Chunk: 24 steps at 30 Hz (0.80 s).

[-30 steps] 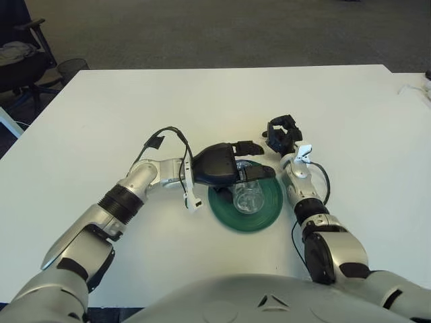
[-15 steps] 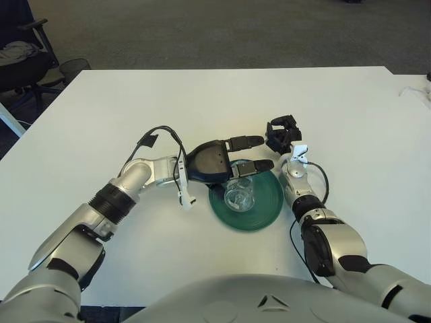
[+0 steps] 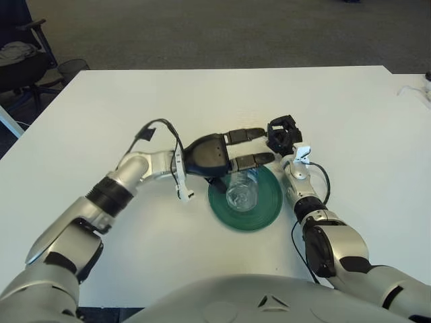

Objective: Put the bottle into the plate.

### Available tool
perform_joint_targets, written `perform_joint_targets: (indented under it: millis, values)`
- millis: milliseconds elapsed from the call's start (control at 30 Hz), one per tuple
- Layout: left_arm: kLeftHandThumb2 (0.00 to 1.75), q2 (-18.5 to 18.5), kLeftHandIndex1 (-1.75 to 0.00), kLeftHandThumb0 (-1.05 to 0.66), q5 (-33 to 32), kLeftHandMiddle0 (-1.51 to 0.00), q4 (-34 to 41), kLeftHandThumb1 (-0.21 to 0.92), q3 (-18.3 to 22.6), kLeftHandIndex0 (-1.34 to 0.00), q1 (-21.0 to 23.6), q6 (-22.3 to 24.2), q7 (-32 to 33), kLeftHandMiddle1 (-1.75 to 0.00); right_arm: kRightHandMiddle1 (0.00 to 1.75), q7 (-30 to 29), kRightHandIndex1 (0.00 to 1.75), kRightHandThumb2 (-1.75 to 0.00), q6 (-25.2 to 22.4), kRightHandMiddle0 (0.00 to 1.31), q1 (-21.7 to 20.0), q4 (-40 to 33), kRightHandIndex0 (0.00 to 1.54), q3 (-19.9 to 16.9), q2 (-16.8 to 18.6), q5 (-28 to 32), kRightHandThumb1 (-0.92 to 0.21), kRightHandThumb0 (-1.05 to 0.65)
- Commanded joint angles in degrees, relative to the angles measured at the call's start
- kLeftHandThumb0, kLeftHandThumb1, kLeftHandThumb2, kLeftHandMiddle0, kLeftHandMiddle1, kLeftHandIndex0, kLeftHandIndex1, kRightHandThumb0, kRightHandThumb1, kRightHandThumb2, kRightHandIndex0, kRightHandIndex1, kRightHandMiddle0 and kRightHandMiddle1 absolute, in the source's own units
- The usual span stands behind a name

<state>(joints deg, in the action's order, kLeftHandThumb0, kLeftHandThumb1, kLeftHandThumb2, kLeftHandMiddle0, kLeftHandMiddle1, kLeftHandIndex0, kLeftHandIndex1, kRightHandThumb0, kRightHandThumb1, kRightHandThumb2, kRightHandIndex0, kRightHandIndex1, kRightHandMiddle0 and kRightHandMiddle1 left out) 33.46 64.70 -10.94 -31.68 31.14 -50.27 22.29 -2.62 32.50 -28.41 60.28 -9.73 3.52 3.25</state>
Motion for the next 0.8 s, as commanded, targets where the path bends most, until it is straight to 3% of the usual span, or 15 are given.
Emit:
perform_joint_targets:
  millis: [0, 133, 233, 400, 767]
  values:
    - [0.86, 1.03, 0.0, -1.05, -8.83, 0.0, -2.88, 0.92, 2.39, 0.0, 0.68, -2.55, -2.77, 0.0, 1.74, 2.85, 1.52, -0.73, 2.76, 0.32, 11.06, -2.03, 0.3, 0.32, 4.05, 1.88, -0.73, -0.01]
    - [0.83, -0.02, 0.0, -1.05, -17.07, 0.0, -7.61, 0.92, 3.49, 0.0, 1.81, -4.96, -5.02, 0.0, 1.74, 2.76, 1.51, -0.68, 4.78, 0.32, 13.55, -5.52, 0.27, 1.7, 4.15, 0.58, -0.77, -0.01]
    - [0.82, -2.12, 0.0, -1.05, -25.84, 0.0, -13.05, 0.92, 4.9, 0.0, 2.94, -6.84, -6.92, 0.0, 1.75, 2.08, 1.47, -0.65, 0.0, 0.31, 12.61, -6.33, 0.3, 2.37, 2.55, -0.49, -0.78, -0.01]
    - [0.8, -4.71, 0.0, -1.03, -42.71, 0.0, -15.69, 0.92, 5.54, 0.0, 0.7, -6.74, -14.36, 0.0, 1.75, 3.72, 1.43, -0.71, -8.15, 0.29, 11.88, -7.94, 0.4, 2.3, 1.25, 0.9, -0.72, -0.01]
    - [0.78, -6.38, -0.01, -0.96, -57.47, 0.0, -13.73, 0.92, 7.46, -0.02, -2.14, -4.01, -26.53, 0.0, 1.74, 3.08, 1.44, -0.82, -12.65, 0.3, 11.63, -9.18, 0.48, 1.33, 1.2, 1.88, -0.64, -0.01]
